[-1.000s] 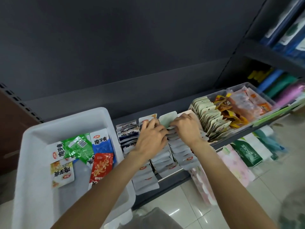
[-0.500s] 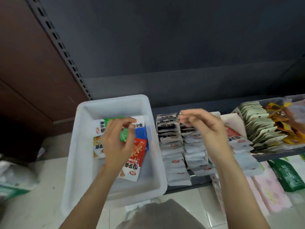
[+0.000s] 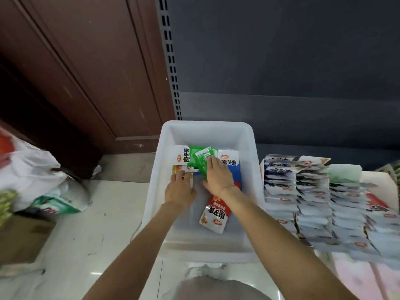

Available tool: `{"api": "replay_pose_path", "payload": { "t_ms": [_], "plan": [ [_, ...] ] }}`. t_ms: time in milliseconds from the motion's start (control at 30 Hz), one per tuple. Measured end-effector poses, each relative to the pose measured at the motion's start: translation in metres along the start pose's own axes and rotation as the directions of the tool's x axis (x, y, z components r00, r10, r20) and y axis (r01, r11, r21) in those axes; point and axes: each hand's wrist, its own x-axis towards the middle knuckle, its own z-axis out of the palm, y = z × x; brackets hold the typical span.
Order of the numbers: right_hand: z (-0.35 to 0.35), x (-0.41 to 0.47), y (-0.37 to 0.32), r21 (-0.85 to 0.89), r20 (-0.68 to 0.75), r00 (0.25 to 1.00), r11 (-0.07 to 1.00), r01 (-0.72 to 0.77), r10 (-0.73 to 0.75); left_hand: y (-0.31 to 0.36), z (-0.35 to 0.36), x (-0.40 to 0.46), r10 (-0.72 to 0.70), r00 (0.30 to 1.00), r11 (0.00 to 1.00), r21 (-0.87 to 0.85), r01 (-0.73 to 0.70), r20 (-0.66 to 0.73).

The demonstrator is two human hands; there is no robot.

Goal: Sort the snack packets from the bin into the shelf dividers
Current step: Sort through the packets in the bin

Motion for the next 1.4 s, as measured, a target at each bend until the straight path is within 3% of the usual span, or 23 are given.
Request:
{"api": "replay_pose_path", "payload": {
  "t_ms": [100,200,267,333,367,433,500,533,567,700,767,833,933,1067,1133,1200,1300,1333,1400],
  "plan": [
    [0.009,-0.015,-0.01,-0.207,-0.034,0.998,0.978,0.035,-0.043,0.003,0.0,0.0,-0.014,1.0,0.999,-0.035,0.014,0.022],
    [0.006,-0.032,-0.022,-0.115,-0.024,0.998,0.992,0.055,-0.058,0.003,-0.003,0.0,-0.088,0.996,0.956,-0.283,0.079,-0.017],
    [0.0,-0.04,-0.022,0.002,-0.065,0.998,1.0,0.023,-0.023,0.004,-0.006,-0.004,-0.163,0.984,0.857,-0.504,0.106,-0.07],
    [-0.012,-0.048,-0.019,0.269,-0.21,0.974,0.963,-0.023,0.082,0.006,-0.014,-0.01,-0.253,0.967,0.635,-0.761,0.132,-0.043],
    [-0.019,-0.053,-0.017,0.464,-0.263,0.947,0.885,-0.045,0.186,0.009,-0.021,-0.015,-0.278,0.961,0.489,-0.858,0.156,0.017],
    [-0.031,-0.062,-0.011,0.839,-0.198,0.891,0.541,-0.062,0.409,0.013,-0.033,-0.024,-0.233,0.963,0.279,-0.94,0.198,0.134],
    [-0.045,-0.071,-0.004,0.994,0.017,0.894,0.085,-0.062,0.448,0.018,-0.044,-0.031,-0.123,0.979,0.227,-0.956,0.188,0.163],
    [-0.05,-0.076,-0.002,0.995,0.091,0.91,-0.073,-0.067,0.405,0.02,-0.048,-0.034,-0.071,0.986,0.233,-0.959,0.162,0.149],
    [-0.055,-0.08,0.0,0.987,0.117,0.923,-0.144,-0.068,0.367,0.024,-0.053,-0.038,-0.032,0.992,0.247,-0.961,0.126,0.122],
    [-0.075,-0.1,0.004,0.986,0.07,0.945,-0.167,-0.016,0.32,0.045,-0.072,-0.053,0.041,0.999,0.257,-0.967,-0.006,0.005],
    [-0.084,-0.114,0.007,0.993,0.049,0.955,-0.12,-0.014,0.294,0.054,-0.08,-0.057,0.065,0.997,0.253,-0.965,-0.062,-0.047],
    [-0.09,-0.129,0.013,0.996,0.038,0.957,-0.087,-0.014,0.287,0.069,-0.087,-0.061,0.058,0.994,0.188,-0.977,-0.097,-0.088],
    [-0.099,-0.151,0.031,0.975,0.011,0.903,-0.204,0.086,0.43,0.105,-0.091,-0.066,0.091,0.991,0.059,-0.993,-0.101,-0.095],
    [-0.111,-0.185,0.08,0.884,-0.031,0.809,-0.362,0.296,0.586,0.154,-0.101,-0.055,0.194,0.973,0.073,-0.987,-0.14,-0.124],
    [-0.114,-0.206,0.108,0.873,-0.089,0.716,-0.293,0.391,0.692,0.18,-0.104,-0.043,0.324,0.934,0.144,-0.969,-0.203,-0.148],
    [-0.116,-0.227,0.133,0.914,-0.183,0.557,-0.069,0.401,0.81,0.211,-0.095,-0.03,0.513,0.845,0.281,-0.901,-0.331,-0.15],
    [-0.115,-0.252,0.172,0.869,-0.492,0.291,0.481,0.113,0.821,0.256,-0.064,-0.014,0.633,0.75,0.442,-0.705,-0.554,-0.193],
    [-0.116,-0.257,0.185,0.792,-0.588,0.263,0.611,-0.006,0.765,0.27,-0.054,-0.009,0.64,0.733,0.488,-0.615,-0.62,-0.23],
    [-0.12,-0.261,0.205,0.648,-0.713,0.251,0.752,-0.123,0.655,0.292,-0.042,-0.003,0.668,0.7,0.561,-0.449,-0.696,-0.25]
  ]
}}
